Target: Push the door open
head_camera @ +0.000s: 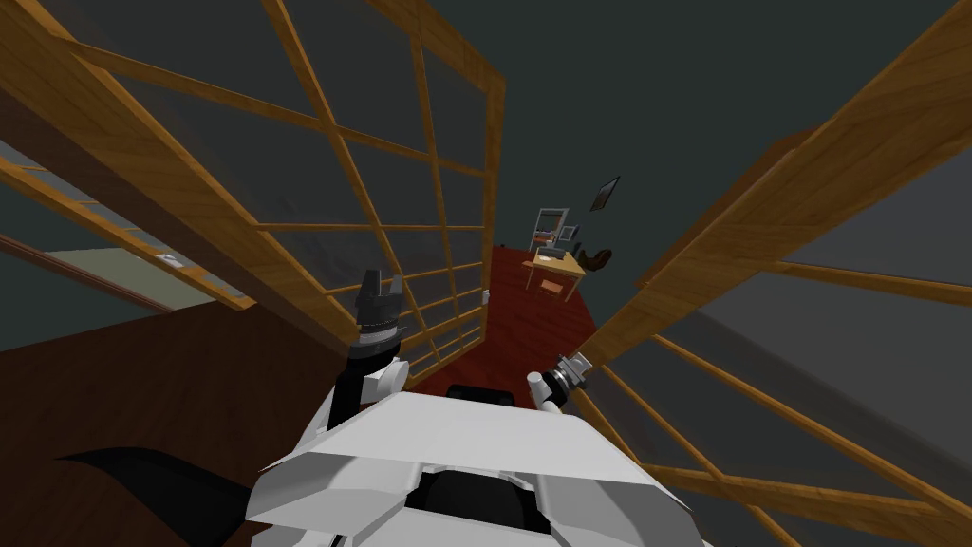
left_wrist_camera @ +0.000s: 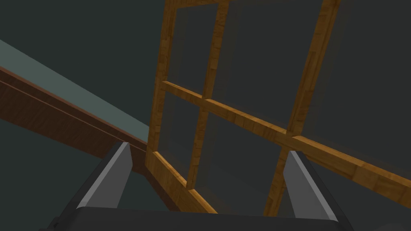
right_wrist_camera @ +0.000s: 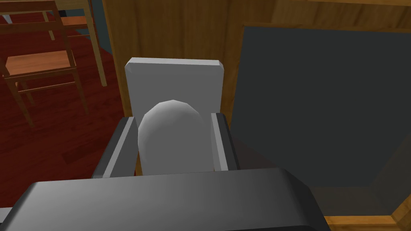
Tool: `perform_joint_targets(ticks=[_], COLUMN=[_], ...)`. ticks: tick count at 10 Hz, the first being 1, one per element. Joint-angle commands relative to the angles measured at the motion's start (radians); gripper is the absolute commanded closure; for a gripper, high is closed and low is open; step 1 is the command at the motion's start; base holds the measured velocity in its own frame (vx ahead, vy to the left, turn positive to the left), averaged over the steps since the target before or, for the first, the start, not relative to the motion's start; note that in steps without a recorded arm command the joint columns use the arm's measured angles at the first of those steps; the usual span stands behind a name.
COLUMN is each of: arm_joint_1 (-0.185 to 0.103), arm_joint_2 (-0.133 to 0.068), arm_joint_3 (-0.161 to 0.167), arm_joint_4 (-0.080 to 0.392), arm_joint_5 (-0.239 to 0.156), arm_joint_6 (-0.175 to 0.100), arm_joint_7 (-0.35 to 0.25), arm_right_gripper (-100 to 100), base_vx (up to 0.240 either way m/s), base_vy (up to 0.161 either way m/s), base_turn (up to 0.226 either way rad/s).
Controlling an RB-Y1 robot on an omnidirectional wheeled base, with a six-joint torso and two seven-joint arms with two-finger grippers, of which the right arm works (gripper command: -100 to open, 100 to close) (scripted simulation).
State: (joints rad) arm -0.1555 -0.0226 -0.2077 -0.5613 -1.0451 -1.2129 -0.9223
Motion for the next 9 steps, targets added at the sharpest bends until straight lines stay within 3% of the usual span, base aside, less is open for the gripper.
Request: perform_joint_targets(ticks=[1, 3, 4, 8, 9], arm_joint_1=[0.003, 0.003, -0.007, -0.009, -0.018], arm_joint_2=[0.000, 0.000, -0.015, -0.017, -0.020], arm_joint_3=[-0.001, -0.001, -0.017, -0.022, -0.041], arm_joint_4=[0.001, 0.001, 0.004, 0.006, 0.007], arm_joint_5=[-0.001, -0.001, -0.025, -0.031, -0.057], arm_joint_6=[-0.002, -0.002, -0.021, -0.026, -0.050], arm_joint_7=[0.000, 0.000, 0.008, 0.010, 0.018], arm_right_gripper=[100, 100, 100, 100, 100], base_vx=[-0.009, -0.003, 0.082, 0.061, 0.074], base_vy=[0.010, 0.003, -0.086, -0.095, -0.141], base_turn=[0.004, 0.002, 0.037, 0.005, 0.028])
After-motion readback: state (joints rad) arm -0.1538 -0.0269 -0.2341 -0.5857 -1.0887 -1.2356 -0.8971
